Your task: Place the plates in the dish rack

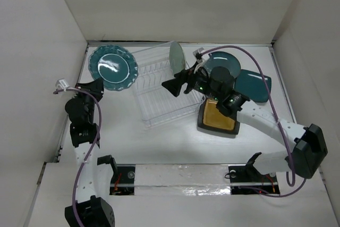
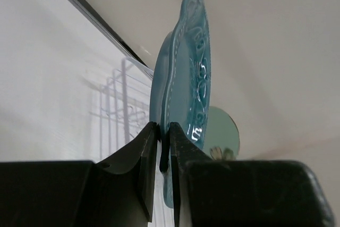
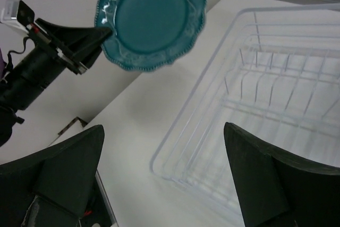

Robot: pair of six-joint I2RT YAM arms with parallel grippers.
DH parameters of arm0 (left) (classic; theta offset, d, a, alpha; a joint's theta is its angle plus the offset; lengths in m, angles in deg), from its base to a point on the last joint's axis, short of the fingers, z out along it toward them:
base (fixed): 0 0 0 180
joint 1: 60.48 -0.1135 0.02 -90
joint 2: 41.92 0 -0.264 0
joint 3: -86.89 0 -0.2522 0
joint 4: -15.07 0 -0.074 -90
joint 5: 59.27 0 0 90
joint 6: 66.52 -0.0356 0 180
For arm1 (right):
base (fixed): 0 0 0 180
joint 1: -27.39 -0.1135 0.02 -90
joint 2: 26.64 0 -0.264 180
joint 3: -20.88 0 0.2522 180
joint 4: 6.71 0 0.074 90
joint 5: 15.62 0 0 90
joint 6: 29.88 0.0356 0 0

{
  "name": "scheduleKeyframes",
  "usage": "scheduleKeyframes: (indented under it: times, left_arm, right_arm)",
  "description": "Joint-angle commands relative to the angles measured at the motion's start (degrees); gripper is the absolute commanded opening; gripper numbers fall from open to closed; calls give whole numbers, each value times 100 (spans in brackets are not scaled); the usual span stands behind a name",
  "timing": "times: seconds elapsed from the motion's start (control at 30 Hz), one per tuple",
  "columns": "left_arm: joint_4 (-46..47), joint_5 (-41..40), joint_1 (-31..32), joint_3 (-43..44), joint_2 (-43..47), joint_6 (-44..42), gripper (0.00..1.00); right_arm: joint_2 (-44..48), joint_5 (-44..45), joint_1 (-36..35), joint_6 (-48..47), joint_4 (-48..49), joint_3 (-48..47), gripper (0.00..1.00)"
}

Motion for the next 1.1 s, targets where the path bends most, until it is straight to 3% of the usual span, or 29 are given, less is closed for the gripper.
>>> scheduleKeyframes:
  times: [0.0,0.23,0.6,0.77,0.87,0.9,0.97,1.0,1.07]
  left_arm:
    - [1440,919,142,366,424,212,0]
    - [1607,1755,397,436,468,185,0]
    - [3074,2854,450,-267,-50,1170,0]
    - [3619,3065,450,-487,-436,1434,0]
    - [3734,3152,450,-487,-586,1451,0]
    - [3734,3162,450,-470,-595,1443,0]
    - [3595,3075,450,-435,-543,1373,0]
    - [3515,3048,450,-408,-525,1242,0]
    - [3244,2995,450,-321,-560,1109,0]
  right_arm:
    - [-448,-133,-44,43,457,-552,100]
    - [-1584,-326,272,-265,10,-1545,100]
    - [-2287,-1082,501,-72,202,-1607,100]
    - [-2683,-1967,440,359,931,-1396,96]
    - [-2850,-2434,439,543,1326,-1397,81]
    - [-2859,-2549,387,700,1606,-1353,63]
    - [-2851,-2760,387,859,1863,-1283,40]
    - [-2824,-2787,387,973,2081,-1169,18]
    - [-2702,-2753,439,1018,2154,-1080,3]
